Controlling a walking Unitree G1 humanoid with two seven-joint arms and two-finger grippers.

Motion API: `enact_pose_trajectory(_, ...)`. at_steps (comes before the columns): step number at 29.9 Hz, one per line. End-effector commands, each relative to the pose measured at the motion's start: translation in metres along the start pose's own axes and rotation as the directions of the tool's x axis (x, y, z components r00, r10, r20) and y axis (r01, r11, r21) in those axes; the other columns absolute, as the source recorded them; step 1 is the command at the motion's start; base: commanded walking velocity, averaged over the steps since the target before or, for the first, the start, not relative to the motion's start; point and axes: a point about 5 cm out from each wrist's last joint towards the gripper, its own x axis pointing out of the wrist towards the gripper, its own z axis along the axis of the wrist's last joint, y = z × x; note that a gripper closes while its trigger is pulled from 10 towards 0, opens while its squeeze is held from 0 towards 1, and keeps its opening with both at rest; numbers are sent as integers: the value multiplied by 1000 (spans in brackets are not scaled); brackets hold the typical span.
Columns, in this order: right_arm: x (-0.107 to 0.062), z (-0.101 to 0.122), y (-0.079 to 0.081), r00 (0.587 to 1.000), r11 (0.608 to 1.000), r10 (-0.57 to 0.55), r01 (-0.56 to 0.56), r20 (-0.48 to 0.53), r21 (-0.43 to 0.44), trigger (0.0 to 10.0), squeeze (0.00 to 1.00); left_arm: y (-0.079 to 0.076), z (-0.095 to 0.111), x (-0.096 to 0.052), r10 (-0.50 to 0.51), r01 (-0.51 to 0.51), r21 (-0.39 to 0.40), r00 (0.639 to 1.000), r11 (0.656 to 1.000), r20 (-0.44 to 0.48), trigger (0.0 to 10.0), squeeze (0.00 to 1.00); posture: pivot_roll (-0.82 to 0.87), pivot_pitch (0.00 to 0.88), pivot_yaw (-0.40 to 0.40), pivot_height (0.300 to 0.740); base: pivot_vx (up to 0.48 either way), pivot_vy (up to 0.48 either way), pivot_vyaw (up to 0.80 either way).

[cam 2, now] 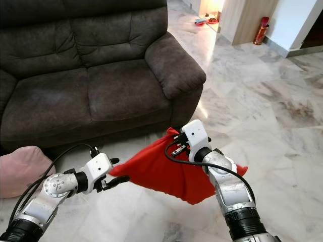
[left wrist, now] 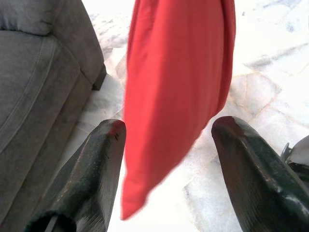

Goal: Move the pillow to the sofa from floor

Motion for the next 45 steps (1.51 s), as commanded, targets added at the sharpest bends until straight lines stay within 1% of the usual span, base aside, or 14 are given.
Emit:
enact_pose_trajectory(1,-1,37,5,987,997,39,-28,156,-68,10000,0,-5,-8,0,-22,22,-10,999,1000,-31,10000,0,82,49,-5,740,0,0,0)
enact_pose_trajectory(4,-1,37,5,987,997,40,-30,154,-69,10000,0,-10,-14,3,-40,40,-12,998,999,-54,10000,0,83,47,-5,740,0,0,0)
enact_pose_trajectory(7,0,38,7,986,996,55,-44,154,-73,10000,0,-25,-30,9,-88,84,-45,991,995,-106,10000,0,80,45,-5,740,0,0,0)
enact_pose_trajectory(11,0,39,8,986,996,61,-50,154,-74,10000,0,-34,-38,12,-114,105,-74,984,992,-133,10000,0,78,47,-7,740,0,0,0)
enact_pose_trajectory(14,0,39,9,987,996,63,-53,149,-76,10000,0,-39,-47,13,-118,108,-66,976,992,-181,10000,0,74,49,-6,740,0,0,0)
enact_pose_trajectory(19,-1,38,9,988,996,62,-51,144,-77,10000,0,-33,-52,11,-48,38,-49,976,998,-211,10000,0,74,52,-3,740,0,0,0)
enact_pose_trajectory(20,-2,38,9,988,996,63,-52,143,-77,10000,0,-28,-56,8,-9,6,-12,969,1000,-246,10000,0,77,53,-3,740,0,0,0)
enact_pose_trajectory(23,-2,39,9,987,995,69,-58,145,-79,10000,0,-23,-61,4,32,-41,-26,965,999,-259,10000,0,81,55,-3,740,0,0,0)
enact_pose_trajectory(25,-2,44,11,983,994,89,-77,157,-84,10000,0,-25,-68,1,19,-33,-42,956,999,-292,10000,0,82,55,-3,740,0,0,0)
enact_pose_trajectory(31,-5,53,13,974,990,123,-107,192,-94,10000,0,-28,-73,1,13,-27,-42,950,999,-313,10000,0,76,56,-2,740,0,0,0)
enact_pose_trajectory(35,-9,57,15,967,984,153,-132,204,-116,10000,0,-29,-81,1,38,-27,35,930,999,-365,10000,0,69,57,-3,740,0,0,0)
enact_pose_trajectory(39,-11,58,16,964,982,168,-145,205,-123,10000,0,-20,-78,1,103,-86,62,928,994,-358,10000,0,68,58,-4,740,0,0,0)
enact_pose_trajectory(41,-12,57,16,963,980,177,-153,201,-128,10000,0,-13,-75,0,137,-131,39,934,991,-331,10000,0,68,59,-8,740,0,0,0)
enact_pose_trajectory(45,-12,57,18,961,977,192,-167,198,-135,10000,0,-12,-70,1,114,-117,4,951,993,-287,10000,0,69,59,-10,740,0,0,0)
